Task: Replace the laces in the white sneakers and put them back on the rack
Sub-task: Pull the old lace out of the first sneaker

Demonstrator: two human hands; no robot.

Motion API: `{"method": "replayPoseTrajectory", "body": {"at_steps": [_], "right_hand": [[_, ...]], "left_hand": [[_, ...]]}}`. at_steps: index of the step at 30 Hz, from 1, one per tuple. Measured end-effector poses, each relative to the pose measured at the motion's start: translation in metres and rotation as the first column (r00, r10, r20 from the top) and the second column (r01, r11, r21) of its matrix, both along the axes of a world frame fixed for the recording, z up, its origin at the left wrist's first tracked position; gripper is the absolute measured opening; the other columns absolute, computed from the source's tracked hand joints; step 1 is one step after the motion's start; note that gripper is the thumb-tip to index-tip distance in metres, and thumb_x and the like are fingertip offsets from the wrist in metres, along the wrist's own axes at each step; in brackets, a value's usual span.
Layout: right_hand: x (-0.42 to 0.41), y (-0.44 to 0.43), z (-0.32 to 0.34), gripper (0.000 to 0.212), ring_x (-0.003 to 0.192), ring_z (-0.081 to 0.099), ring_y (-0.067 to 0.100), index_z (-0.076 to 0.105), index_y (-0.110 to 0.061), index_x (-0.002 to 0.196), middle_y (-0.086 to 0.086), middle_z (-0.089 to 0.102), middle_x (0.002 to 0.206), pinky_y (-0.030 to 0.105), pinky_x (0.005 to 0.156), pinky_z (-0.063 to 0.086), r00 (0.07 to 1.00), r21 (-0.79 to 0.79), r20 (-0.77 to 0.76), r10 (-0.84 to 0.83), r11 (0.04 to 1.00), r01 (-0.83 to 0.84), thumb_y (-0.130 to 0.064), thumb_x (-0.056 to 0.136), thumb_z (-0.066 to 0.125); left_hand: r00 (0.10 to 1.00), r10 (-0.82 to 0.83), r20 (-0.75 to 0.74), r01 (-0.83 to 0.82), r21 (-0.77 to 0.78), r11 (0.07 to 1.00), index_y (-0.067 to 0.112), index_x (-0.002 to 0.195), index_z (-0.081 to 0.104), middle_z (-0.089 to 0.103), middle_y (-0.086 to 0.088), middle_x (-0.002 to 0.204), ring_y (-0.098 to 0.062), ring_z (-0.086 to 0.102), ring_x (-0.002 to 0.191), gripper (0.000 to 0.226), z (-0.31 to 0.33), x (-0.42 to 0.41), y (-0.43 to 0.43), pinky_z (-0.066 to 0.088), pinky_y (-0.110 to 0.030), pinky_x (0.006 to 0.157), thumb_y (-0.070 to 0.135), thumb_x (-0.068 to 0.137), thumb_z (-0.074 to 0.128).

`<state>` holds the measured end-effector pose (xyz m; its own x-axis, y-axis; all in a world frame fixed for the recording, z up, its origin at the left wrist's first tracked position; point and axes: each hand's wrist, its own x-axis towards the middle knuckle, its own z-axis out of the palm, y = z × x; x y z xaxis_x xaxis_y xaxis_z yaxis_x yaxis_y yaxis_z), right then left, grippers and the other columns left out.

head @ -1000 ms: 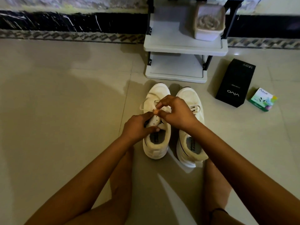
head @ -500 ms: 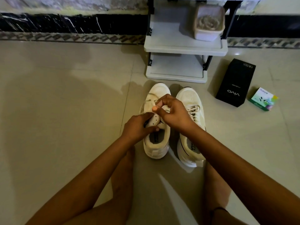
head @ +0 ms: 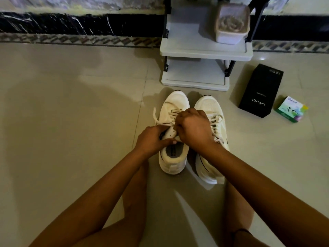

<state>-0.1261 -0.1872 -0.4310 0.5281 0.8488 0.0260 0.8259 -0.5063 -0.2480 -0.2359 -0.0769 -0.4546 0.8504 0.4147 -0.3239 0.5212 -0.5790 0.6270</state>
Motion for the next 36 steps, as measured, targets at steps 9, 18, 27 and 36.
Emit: {"method": "replayPoseTrajectory", "body": {"at_steps": [9, 18, 27, 36], "right_hand": [[-0.010, 0.017, 0.047, 0.011, 0.101, 0.057, 0.016, 0.070, -0.017, 0.084, -0.004, 0.068, 0.102, 0.032, 0.082, 0.045, 0.868, 0.338, -0.494, -0.047, 0.910, 0.242, -0.028, 0.083, 0.070], [0.030, 0.000, 0.034, 0.047, 0.101, 0.061, 0.009, 0.041, -0.013, 0.137, 0.004, 0.065, 0.114, 0.019, 0.082, 0.050, 0.474, 0.253, -0.872, -0.122, 0.717, 0.650, -0.004, 0.093, 0.053], [0.007, -0.012, 0.007, 0.060, 0.111, 0.053, 0.031, 0.037, -0.010, 0.139, 0.014, 0.046, 0.132, 0.036, 0.088, 0.047, 0.935, -0.120, -0.344, -0.087, 0.992, 0.048, -0.027, 0.087, 0.061], [0.005, -0.021, 0.003, 0.039, 0.111, 0.053, 0.028, 0.048, -0.007, 0.130, 0.015, 0.052, 0.127, 0.028, 0.086, 0.040, 0.769, -0.040, -0.613, -0.182, 0.979, 0.199, -0.016, 0.093, 0.051]], "left_hand": [[1.000, -0.013, -0.003, 0.013, 0.020, 1.000, 0.024, 0.128, 0.055, 0.066, -0.002, 0.116, -0.021, 0.061, 0.102, 0.058, -0.002, 0.002, -0.001, 0.049, -0.033, 0.082, 0.049, 0.078, 0.068], [0.999, -0.038, -0.028, 0.040, 0.087, 0.995, 0.025, 0.135, 0.050, 0.060, -0.001, 0.128, -0.021, 0.060, 0.106, 0.064, 0.003, 0.003, 0.000, 0.050, -0.033, 0.087, 0.046, 0.078, 0.070], [0.992, 0.066, -0.104, -0.049, 0.162, 0.986, 0.019, 0.103, 0.070, 0.069, -0.001, 0.100, -0.022, 0.064, 0.090, 0.033, 0.017, 0.017, 0.009, 0.050, -0.032, 0.075, 0.044, 0.083, 0.059], [0.938, 0.334, -0.097, -0.347, -0.317, 0.883, 0.007, 0.101, 0.067, 0.066, -0.023, 0.095, -0.027, 0.062, 0.078, 0.017, 0.025, 0.012, 0.020, 0.055, -0.040, 0.076, 0.007, 0.087, 0.057]]}}
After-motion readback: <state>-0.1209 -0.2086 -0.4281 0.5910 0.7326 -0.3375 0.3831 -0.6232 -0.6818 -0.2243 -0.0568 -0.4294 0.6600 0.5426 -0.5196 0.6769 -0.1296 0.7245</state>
